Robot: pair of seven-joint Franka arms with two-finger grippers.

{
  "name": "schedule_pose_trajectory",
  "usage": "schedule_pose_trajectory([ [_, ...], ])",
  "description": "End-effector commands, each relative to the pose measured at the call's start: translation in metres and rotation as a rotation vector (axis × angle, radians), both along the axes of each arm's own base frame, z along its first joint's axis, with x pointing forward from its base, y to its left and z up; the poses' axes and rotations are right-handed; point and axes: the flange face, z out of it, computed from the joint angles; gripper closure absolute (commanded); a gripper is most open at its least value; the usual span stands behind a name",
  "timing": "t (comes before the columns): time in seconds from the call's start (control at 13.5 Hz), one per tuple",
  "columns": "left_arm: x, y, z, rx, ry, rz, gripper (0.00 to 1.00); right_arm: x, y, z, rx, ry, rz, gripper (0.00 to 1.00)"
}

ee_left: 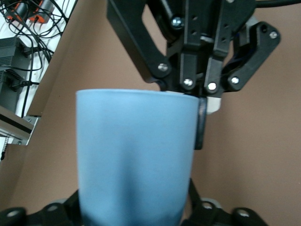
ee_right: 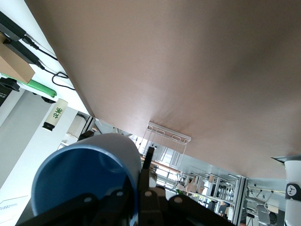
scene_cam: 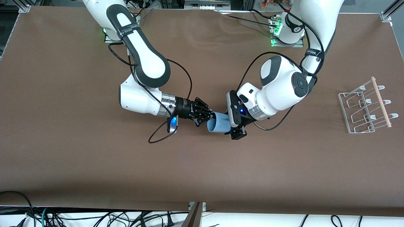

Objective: Transfer cup to left arm and place on rack
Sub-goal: 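Grasp the cup with the left gripper and open the right gripper, then carry the cup to the rack with the left gripper while the right gripper withdraws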

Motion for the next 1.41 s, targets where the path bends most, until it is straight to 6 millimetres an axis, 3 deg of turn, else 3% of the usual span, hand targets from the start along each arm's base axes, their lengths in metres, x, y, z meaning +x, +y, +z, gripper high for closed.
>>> schedule_pose_trajectory([
  [0.0, -0.011, -0.016, -0.004, 0.011, 0.041, -0.025, 0.82, 0.011, 0.000, 0.018, 0.027, -0.031, -0.047, 1.00],
  [0.3, -0.005, 0.009, 0.010, 0.024, 0.061, -0.016, 0.98, 0.011, -0.001, 0.019, 0.026, -0.035, -0.045, 1.00],
  [0.52, 0.005, 0.055, 0.032, 0.063, 0.102, 0.001, 1.00, 0.014, -0.004, 0.020, 0.026, -0.036, -0.051, 0.12],
  [0.59, 0.010, 0.077, 0.033, 0.083, 0.130, 0.015, 1.00, 0.014, -0.005, 0.021, 0.026, -0.036, -0.052, 0.00],
  [0.81, 0.018, 0.142, 0.065, 0.178, 0.193, 0.012, 1.00, 0.036, -0.036, 0.035, 0.044, -0.026, -0.088, 0.00],
  [0.96, 0.017, 0.203, 0.082, 0.339, 0.225, 0.026, 1.00, 0.053, -0.072, 0.039, 0.037, -0.026, -0.041, 0.00],
  [1.11, 0.007, 0.246, 0.106, 0.491, 0.216, 0.005, 1.00, 0.065, -0.106, 0.039, -0.015, -0.053, 0.009, 0.00],
  [1.33, -0.005, 0.301, 0.119, 0.855, 0.230, -0.054, 1.00, 0.068, -0.118, 0.043, -0.023, -0.095, 0.040, 0.00],
])
